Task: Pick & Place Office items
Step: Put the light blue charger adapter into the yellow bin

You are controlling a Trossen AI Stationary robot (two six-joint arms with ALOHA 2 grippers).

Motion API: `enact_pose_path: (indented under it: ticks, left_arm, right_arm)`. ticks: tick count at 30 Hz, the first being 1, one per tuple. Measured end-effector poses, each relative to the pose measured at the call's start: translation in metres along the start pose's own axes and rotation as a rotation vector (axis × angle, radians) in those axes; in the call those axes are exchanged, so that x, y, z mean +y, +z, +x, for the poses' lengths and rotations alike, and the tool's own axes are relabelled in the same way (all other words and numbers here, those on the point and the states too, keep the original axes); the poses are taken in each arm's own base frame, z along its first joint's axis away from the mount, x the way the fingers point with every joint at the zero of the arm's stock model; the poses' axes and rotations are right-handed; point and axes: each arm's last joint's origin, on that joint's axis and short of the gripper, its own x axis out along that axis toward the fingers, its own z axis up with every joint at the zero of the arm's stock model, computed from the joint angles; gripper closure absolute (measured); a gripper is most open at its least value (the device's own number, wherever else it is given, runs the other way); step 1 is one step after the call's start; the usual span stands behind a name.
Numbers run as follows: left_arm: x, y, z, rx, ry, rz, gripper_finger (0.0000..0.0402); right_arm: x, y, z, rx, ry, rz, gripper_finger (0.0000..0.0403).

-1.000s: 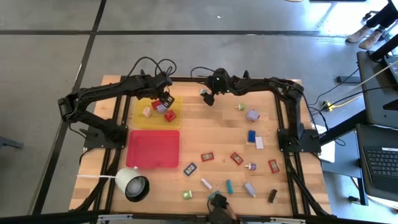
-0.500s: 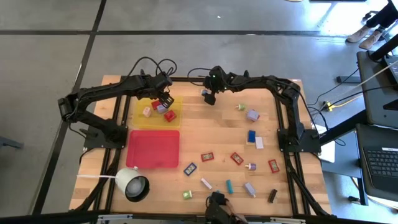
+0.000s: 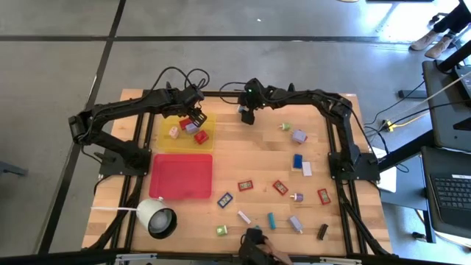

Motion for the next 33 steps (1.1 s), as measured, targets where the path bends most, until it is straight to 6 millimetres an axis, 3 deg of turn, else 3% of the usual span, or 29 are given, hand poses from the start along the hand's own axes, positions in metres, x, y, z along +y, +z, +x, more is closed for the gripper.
enact_pose_path:
  ticks: [19,27,33]
  left_arm:
    - [0.000,0.000,0.000,0.001,-0.001,0.000,0.0195]
    - [0.000,0.000,0.000,0.002,-0.003,0.000,0.0197]
    - [-0.002,0.003,0.000,-0.019,-0.041,-0.018,0.0194]
  right_arm:
    - [0.011,0.004,0.003,0.050,0.049,-0.081,0.0276]
    - [0.011,0.006,0.000,0.049,0.049,-0.050,0.0279]
    - [0.007,0.021,-0.024,-0.016,0.029,-0.049,0.0280]
